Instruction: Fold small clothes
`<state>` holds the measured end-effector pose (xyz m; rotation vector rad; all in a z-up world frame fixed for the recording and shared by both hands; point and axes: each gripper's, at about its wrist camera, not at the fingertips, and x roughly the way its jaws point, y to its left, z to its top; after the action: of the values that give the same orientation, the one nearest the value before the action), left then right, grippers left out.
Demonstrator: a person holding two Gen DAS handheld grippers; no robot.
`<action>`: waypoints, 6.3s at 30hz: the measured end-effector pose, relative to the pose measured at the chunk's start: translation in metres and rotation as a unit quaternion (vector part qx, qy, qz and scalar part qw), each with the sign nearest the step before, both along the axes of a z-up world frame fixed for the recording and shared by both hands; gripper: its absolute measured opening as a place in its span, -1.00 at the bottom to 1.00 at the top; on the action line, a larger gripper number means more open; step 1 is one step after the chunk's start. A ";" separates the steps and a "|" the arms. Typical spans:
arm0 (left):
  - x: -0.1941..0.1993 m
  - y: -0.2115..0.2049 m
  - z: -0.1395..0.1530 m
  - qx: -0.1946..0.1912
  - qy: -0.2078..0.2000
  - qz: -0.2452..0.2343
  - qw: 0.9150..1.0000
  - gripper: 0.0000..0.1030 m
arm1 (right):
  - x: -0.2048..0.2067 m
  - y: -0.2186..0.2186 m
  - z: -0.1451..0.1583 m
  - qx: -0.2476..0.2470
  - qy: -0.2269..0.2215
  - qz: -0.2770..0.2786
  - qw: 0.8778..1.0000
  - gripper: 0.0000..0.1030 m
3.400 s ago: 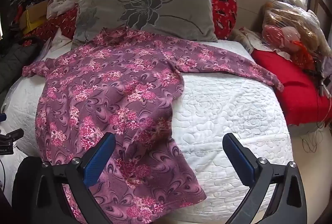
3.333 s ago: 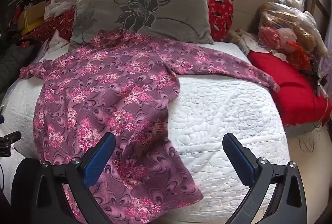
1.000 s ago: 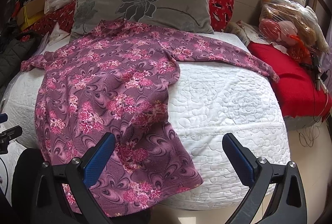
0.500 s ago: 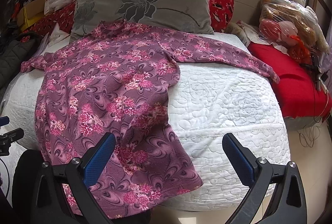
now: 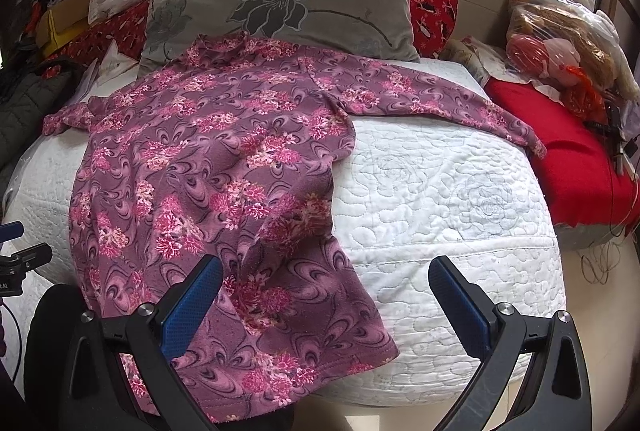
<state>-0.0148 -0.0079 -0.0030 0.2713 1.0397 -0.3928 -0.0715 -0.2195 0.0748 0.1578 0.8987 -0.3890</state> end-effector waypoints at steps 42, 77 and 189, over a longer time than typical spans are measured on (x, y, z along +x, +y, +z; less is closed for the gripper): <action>0.051 0.107 0.019 -0.102 0.201 0.079 0.971 -0.92 | -0.082 -0.067 0.017 0.252 -0.080 -0.039 0.964 -0.91; 0.076 0.061 0.023 -0.106 0.163 0.066 0.979 -0.36 | -0.036 -0.108 -0.022 0.233 -0.019 -0.098 0.967 -0.75; 0.311 -0.037 0.006 -0.234 0.139 0.119 0.955 -0.92 | 0.205 -0.187 -0.059 0.366 -0.130 -0.183 0.903 -0.02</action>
<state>0.2957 -0.0446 0.0027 -0.3408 1.2047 -0.4539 0.1333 -0.4063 0.0158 1.0635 0.7102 -0.3491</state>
